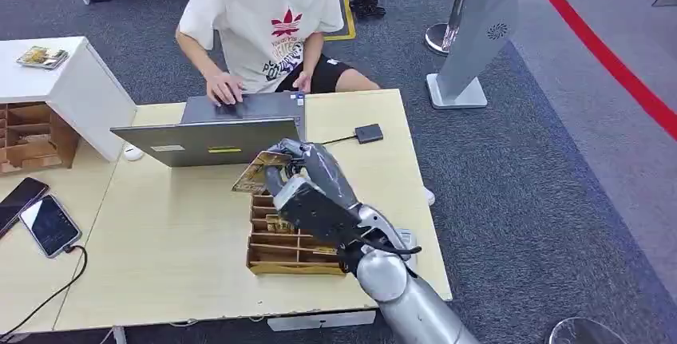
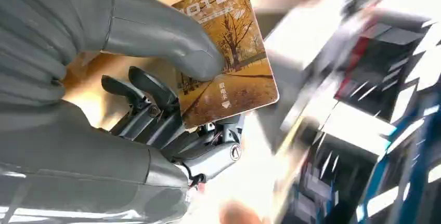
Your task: Pass the card to the sensor for recognition and then transmit it.
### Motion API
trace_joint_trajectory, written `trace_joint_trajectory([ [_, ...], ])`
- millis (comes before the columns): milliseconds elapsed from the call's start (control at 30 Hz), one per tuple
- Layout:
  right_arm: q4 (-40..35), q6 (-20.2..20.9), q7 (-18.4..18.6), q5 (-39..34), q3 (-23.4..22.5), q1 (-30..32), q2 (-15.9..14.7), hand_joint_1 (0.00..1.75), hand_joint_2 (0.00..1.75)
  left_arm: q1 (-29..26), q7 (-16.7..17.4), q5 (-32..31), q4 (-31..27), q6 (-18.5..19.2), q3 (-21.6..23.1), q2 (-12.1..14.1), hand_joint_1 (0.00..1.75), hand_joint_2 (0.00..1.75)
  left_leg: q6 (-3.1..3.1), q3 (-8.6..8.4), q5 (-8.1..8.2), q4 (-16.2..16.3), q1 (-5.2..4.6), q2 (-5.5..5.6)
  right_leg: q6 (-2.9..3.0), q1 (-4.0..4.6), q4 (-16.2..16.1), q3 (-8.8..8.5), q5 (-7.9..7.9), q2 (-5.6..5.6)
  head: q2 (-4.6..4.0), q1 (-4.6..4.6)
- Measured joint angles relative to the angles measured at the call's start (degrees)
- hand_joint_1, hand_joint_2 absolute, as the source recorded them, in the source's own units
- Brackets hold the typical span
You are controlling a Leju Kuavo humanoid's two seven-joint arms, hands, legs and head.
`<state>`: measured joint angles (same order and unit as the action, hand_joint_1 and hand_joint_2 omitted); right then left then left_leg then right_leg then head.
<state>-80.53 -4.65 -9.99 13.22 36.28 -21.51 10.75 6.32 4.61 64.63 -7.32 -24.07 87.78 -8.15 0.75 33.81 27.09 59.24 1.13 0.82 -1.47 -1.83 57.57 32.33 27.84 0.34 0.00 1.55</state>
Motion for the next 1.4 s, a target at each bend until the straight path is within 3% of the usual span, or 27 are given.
trace_joint_trajectory([
  [133, -4.47, 6.24, -1.66, -16.92, -2.03, 2.83, -1.57, 1.75, 1.75, -0.12, -0.57, 0.98, 0.0, -0.83, -0.37, 0.0, 0.0, 0.0, 0.0, 0.0, 0.0, 0.0, 0.0, 0.0, 0.0, 0.0, -0.01, -0.01, 0.0, 0.01, 0.0, 0.0],
  [200, -5.98, 8.29, -2.51, -21.78, -2.64, 4.06, -2.75, 1.75, 1.75, -0.15, -0.7, 1.46, 0.0, -1.14, -0.44, -0.02, 0.0, 0.0, 0.0, -0.01, 0.0, 0.01, 0.0, 0.0, 0.0, 0.0, -0.02, 0.01, 0.0, 0.0, 0.0, -0.02],
  [367, -8.83, 10.42, -3.8, -26.03, -4.65, 7.79, -6.82, 1.75, 1.75, -0.3, -1.35, 3.32, -0.02, -1.84, -1.22, -0.11, 0.0, 0.0, -0.01, -0.01, 0.01, 0.01, -0.01, 0.0, 0.0, -0.01, -0.02, -0.01, 0.0, 0.0, 0.0, 0.0],
  [767, -9.65, 12.84, -6.14, -19.65, -10.86, 19.33, -19.77, 1.75, 1.75, -0.95, -2.53, 7.39, 0.0, -2.99, -4.98, -0.44, 0.0, 0.0, -0.06, 0.03, 0.06, 0.02, -0.02, 0.04, -0.02, -0.01, -0.06, -0.01, 0.01, -0.08, 0.0, 0.0],
  [933, -11.08, 13.13, -6.55, -19.65, -13.79, 24.72, -23.43, 1.75, 1.75, -1.12, -2.69, 8.24, 0.0, -3.45, -6.01, -0.46, 0.0, 0.0, -0.08, 0.04, 0.08, 0.02, -0.02, 0.02, -0.02, -0.01, -0.06, 0.0, 0.01, -0.06, 0.0, 0.0],
  [1200, -12.54, 10.88, -5.48, -14.69, -15.52, 27.84, -26.14, 1.75, 1.75, -1.17, -2.86, 8.37, 0.0, -3.8, -6.23, -0.46, 0.0, 0.0, -0.09, 0.03, 0.09, 0.02, -0.02, 0.0, -0.03, -0.01, -0.06, -0.01, 0.01, -0.04, 0.0, 0.0],
  [1400, -11.54, 5.09, -2.21, -2.47, -13.73, 25.36, -25.9, 1.75, 1.75, -1.13, -2.36, 8.02, 0.0, -3.78, -6.23, -0.48, 0.0, 0.0, -0.09, 0.02, 0.07, 0.01, -0.02, -0.02, -0.02, -0.01, -0.06, -0.04, 0.0, -0.01, 0.0, 0.0],
])
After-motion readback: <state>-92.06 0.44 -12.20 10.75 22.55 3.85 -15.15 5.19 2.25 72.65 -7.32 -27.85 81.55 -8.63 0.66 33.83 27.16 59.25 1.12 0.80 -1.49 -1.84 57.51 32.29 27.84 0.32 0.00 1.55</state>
